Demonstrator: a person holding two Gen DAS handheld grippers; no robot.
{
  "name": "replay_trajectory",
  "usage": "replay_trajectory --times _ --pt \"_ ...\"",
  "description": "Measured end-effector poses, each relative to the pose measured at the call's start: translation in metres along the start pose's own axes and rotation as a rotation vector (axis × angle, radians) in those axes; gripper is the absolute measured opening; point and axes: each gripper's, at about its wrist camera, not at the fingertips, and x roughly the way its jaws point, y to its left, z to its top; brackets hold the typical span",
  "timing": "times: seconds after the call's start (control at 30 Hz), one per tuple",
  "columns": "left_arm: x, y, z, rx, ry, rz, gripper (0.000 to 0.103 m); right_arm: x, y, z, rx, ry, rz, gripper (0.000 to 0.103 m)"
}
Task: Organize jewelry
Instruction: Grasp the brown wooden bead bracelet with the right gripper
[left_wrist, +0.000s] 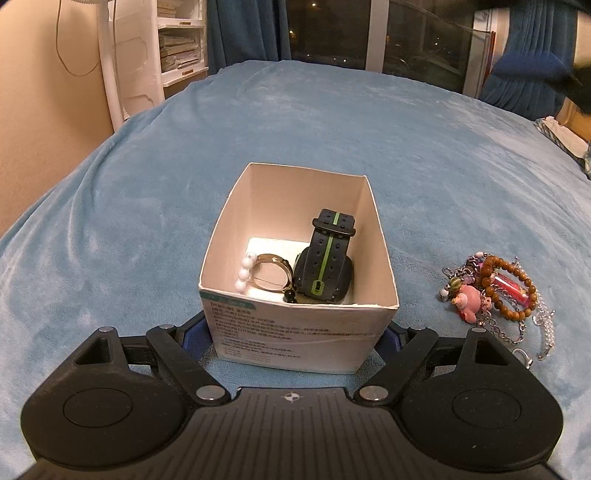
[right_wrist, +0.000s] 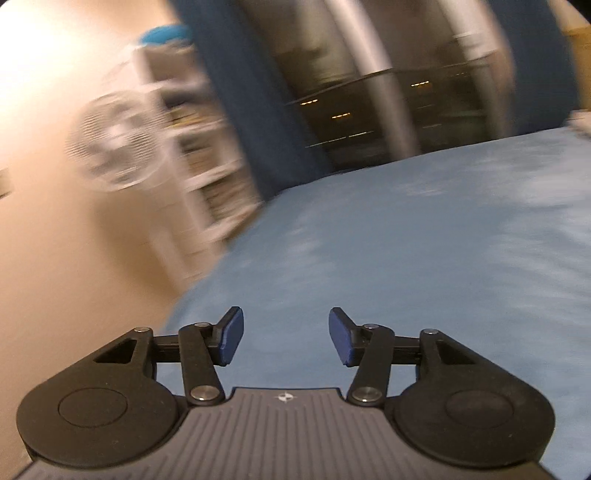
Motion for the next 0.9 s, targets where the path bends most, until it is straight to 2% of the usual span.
replay_trajectory --times 0.13,0.23,0.4,0.57,0.7,0.9 --pt "-0.002 -0.001 -0.001 0.0 0.0 0.001 0.06 -0.004 -0.058 0.005 0.103 0.006 -0.197 0.103" --pt "-0.001 -0.001 0.0 -0.003 0.003 0.0 0.06 -0.006 -0.087 -0.003 0.135 0.05 -0.232 0.103" --pt "-0.003 -0.001 -0.001 -0.006 0.007 -0.001 0.06 -0.003 -0.084 -0.024 -0.037 0.136 -0.217 0.103" --pt "-0.002 0.002 0.001 -0.003 0.008 -0.002 0.06 0.014 -0.079 -0.044 -0.174 0.32 -0.132 0.103" --pt "0.0 0.003 0.003 -0.003 0.009 -0.002 0.06 0.021 -0.073 -0.067 -0.264 0.428 -0.121 0.103" --pt "0.001 0.002 0.003 -0.002 0.011 -0.001 0.06 0.027 -0.07 -0.08 -0.326 0.481 -0.139 0.103"
